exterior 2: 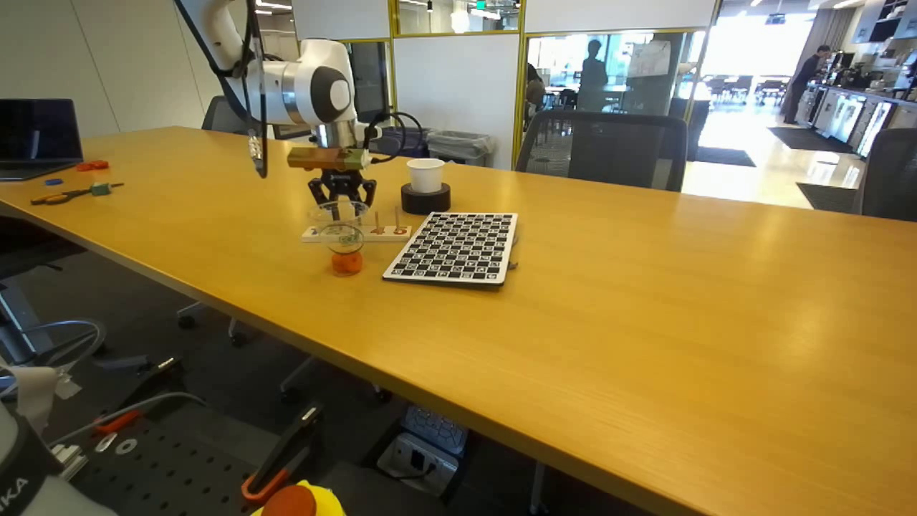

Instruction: Pick up all the orange objects from the table and put them in the colorless cup then pick up all the yellow objects from the table and put them in the white cup

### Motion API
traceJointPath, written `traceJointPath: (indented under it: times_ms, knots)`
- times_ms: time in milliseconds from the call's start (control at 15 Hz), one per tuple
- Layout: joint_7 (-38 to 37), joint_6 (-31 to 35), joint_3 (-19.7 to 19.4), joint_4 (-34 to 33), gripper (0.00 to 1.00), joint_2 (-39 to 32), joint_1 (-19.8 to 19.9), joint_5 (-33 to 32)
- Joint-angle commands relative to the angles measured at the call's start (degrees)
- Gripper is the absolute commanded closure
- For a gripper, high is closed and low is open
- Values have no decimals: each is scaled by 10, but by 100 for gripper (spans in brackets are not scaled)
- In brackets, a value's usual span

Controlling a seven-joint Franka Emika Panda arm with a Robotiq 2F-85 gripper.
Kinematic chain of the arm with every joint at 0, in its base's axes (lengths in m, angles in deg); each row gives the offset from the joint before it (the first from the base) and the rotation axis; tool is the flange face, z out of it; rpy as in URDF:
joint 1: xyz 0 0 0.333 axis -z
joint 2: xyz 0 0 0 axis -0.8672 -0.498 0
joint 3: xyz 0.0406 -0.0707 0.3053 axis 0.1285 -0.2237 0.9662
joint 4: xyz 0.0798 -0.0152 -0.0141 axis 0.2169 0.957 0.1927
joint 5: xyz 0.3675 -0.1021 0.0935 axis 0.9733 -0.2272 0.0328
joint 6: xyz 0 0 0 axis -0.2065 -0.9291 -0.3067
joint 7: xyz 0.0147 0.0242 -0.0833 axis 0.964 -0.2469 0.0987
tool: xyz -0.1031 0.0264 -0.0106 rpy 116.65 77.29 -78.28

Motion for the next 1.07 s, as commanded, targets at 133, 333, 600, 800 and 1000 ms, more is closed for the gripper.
traceJointPath:
  times_ms: [133,333,600,800,1000]
  knots:
    - [-34,-18,-12,-19,84,0,-3,-4]
    - [-45,-9,-15,-4,84,34,5,2]
    - [-40,-3,-10,26,84,108,34,34]
    - [-69,-35,-27,47,84,167,40,28]
    - [-78,-116,-34,62,84,219,50,35]
